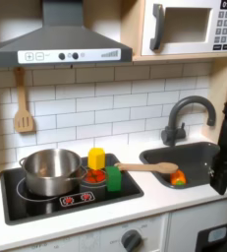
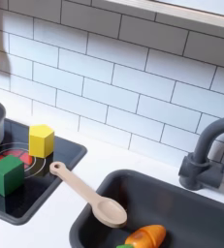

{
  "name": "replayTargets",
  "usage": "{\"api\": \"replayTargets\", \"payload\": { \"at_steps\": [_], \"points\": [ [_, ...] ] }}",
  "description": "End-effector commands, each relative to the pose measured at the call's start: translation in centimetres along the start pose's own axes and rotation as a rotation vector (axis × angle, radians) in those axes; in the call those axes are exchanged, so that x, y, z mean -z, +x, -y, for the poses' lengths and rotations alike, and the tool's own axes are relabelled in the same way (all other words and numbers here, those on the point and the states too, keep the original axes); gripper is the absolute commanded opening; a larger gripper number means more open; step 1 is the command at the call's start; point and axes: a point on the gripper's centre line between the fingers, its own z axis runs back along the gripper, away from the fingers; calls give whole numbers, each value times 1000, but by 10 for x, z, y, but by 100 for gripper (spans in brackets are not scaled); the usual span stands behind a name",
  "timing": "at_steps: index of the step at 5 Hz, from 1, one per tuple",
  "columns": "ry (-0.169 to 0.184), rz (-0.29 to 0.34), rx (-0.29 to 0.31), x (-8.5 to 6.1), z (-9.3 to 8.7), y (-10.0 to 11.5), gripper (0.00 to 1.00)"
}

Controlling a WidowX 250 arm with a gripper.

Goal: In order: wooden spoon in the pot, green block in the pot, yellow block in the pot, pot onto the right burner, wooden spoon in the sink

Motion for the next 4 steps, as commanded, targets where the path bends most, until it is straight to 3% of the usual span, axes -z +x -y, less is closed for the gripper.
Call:
{"api": "replayTargets", "payload": {
  "at_steps": [1,2,3,4],
  "points": [
    [0,0,0,0,0,0,100],
    [-37,42,-5,5,8,26,100],
    [-40,39,-8,17,15,45,100],
    [-43,67,-56,26,23,67,100]
  ]
}}
